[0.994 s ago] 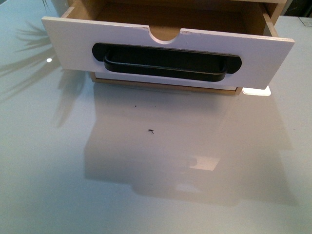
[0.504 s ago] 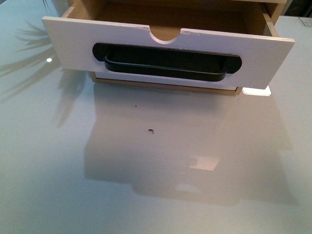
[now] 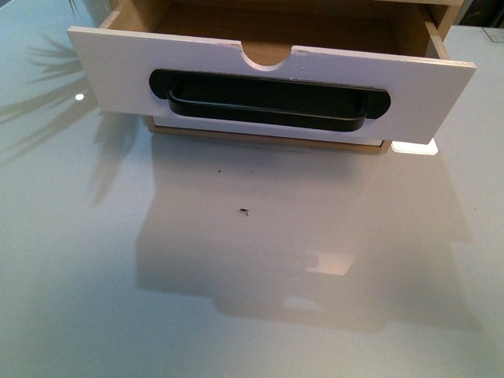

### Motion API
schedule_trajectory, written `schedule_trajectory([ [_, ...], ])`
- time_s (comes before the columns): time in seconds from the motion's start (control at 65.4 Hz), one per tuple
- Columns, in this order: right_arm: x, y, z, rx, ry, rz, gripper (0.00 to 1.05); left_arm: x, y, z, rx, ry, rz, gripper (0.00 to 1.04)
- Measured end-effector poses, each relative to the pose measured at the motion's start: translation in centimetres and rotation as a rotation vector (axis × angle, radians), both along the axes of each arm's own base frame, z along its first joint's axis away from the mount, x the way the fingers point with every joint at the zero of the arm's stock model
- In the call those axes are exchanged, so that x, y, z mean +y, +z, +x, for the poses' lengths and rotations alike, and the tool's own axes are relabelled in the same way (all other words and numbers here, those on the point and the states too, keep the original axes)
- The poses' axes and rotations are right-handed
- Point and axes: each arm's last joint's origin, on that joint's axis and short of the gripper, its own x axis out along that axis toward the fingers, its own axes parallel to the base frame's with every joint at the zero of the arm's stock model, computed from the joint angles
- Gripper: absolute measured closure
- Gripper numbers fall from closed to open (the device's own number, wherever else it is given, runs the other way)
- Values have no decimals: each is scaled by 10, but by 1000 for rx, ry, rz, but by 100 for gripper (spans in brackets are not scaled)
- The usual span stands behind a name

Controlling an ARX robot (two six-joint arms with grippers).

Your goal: Pull drawer

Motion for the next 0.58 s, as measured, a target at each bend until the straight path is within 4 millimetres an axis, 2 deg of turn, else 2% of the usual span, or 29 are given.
schedule_trajectory([
  [0.581, 0, 0, 0, 0, 0, 0, 9, 0, 0, 0, 0, 0, 0, 7],
])
